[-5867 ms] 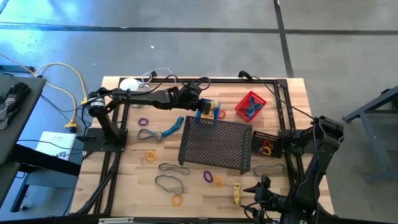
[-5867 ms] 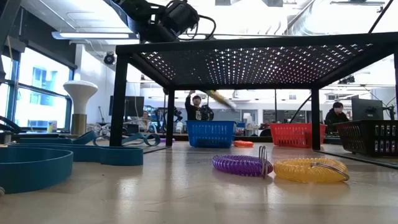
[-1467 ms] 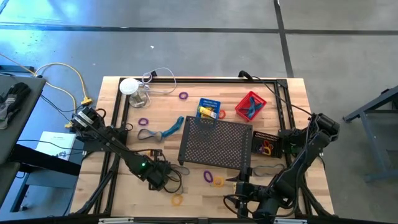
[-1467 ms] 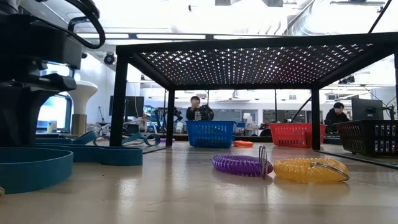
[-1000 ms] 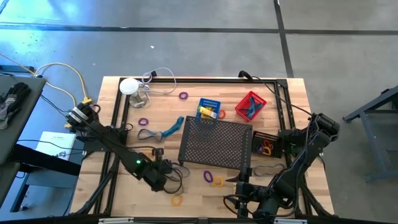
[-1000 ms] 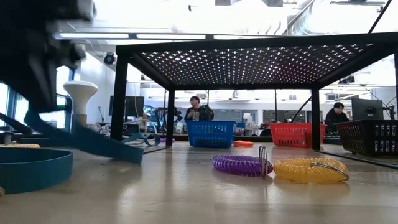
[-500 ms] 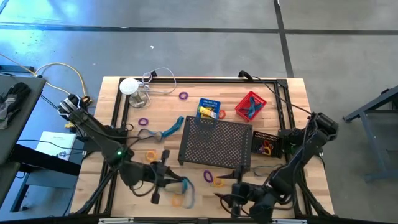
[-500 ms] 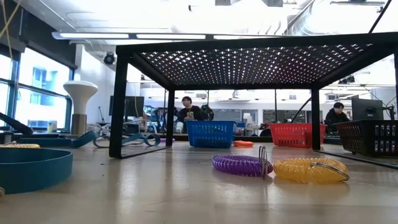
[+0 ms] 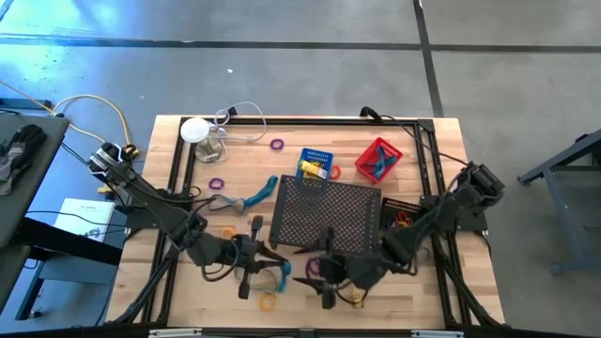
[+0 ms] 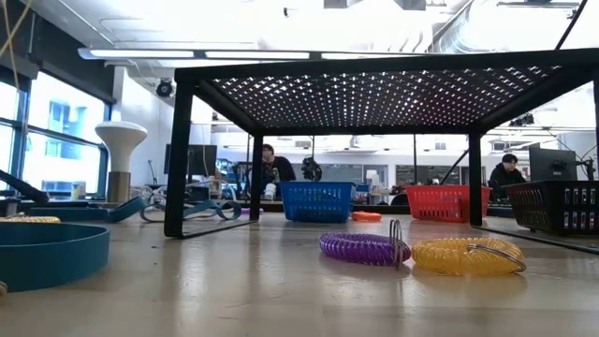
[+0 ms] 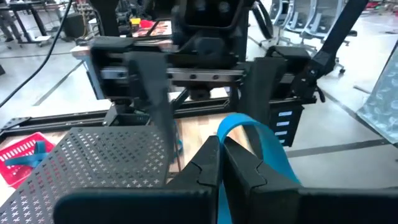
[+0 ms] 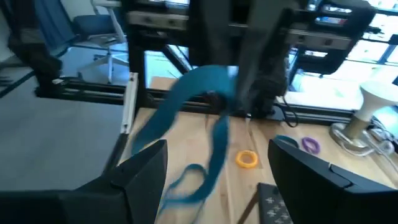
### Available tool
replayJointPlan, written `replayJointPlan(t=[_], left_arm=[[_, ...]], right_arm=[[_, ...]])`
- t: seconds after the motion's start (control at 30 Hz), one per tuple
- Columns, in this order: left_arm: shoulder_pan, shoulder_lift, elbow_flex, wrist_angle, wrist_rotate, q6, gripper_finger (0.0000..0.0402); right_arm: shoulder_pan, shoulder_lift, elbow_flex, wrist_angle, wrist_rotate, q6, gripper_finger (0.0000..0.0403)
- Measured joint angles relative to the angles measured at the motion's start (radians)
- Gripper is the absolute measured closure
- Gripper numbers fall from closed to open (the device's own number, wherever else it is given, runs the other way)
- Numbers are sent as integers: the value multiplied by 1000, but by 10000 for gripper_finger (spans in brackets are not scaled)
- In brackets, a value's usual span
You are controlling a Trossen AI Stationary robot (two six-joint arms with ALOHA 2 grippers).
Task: Pick & Place Office Desk Supplies
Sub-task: Put the blue rubber band into the red bin
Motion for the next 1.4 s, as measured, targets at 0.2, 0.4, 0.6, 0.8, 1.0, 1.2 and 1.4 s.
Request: replayJointPlan(t=[0.2, 0.4, 0.6, 0.8, 1.0, 1.2, 1.4], left_arm=[[10, 0, 0, -6, 3, 5, 401], [15, 0, 0, -7, 4, 18, 401], [15, 0, 0, -5, 4, 30, 401], [15, 0, 0, 9, 4, 55, 401], [15, 0, 0, 9, 4, 54, 401], [15, 0, 0, 3, 4, 54, 401], [16, 5, 0, -6, -5, 94, 400]], right_arm=[[-61, 0, 0, 14, -11, 5, 137], [-101, 0, 0, 47, -170, 6, 137], [-128, 29, 0, 100, -219, 4, 137], [-137, 76, -1, 153, -172, -59, 148], [-126, 75, 0, 158, -135, -86, 218], [-116, 75, 0, 162, -136, -126, 343], [-109, 75, 0, 151, -136, -136, 399]])
